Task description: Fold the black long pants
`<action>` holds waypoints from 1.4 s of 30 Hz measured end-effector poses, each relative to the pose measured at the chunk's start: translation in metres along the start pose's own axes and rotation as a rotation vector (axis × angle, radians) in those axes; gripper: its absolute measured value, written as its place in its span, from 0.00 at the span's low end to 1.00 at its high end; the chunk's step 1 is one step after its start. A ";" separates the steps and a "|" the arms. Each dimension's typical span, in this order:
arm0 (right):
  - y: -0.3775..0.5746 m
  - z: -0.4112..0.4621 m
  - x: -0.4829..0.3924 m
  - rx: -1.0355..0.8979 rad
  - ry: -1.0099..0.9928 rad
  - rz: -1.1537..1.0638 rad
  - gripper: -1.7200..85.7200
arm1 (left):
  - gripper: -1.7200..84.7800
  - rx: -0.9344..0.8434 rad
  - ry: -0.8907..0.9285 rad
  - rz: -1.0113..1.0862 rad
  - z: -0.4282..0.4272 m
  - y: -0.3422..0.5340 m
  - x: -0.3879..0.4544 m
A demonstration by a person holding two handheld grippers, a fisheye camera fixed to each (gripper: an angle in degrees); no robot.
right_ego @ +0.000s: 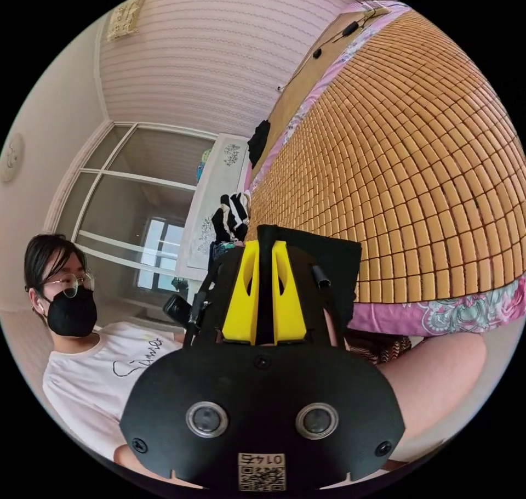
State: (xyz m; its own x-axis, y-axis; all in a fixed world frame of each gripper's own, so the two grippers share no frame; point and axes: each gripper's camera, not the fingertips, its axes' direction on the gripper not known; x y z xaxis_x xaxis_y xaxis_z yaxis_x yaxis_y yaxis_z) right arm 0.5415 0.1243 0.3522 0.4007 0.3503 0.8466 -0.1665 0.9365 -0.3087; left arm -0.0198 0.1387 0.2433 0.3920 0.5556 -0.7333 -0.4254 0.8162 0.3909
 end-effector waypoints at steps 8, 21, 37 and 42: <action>-0.023 0.185 -0.031 -0.153 0.154 -0.081 0.10 | 0.11 -0.065 -0.400 -0.300 -0.080 0.062 -0.092; 0.045 0.156 -0.056 -0.338 0.538 -0.252 0.09 | 0.12 -0.188 -0.462 -0.350 -0.051 0.037 -0.154; 0.048 0.167 -0.068 -0.302 0.816 -0.226 0.12 | 0.05 -0.432 -0.446 -0.233 0.043 -0.037 -0.165; 0.042 0.161 -0.072 -0.282 0.763 -0.207 0.13 | 0.04 -0.296 -0.429 -0.230 0.022 -0.056 -0.153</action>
State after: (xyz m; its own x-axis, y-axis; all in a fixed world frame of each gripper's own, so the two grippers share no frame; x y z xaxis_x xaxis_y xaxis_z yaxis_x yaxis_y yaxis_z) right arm 0.3605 0.1357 0.3483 0.9150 -0.0088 0.4035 0.1684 0.9168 -0.3620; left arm -0.0379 0.0115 0.3458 0.7716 0.4339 -0.4652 -0.4763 0.8788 0.0297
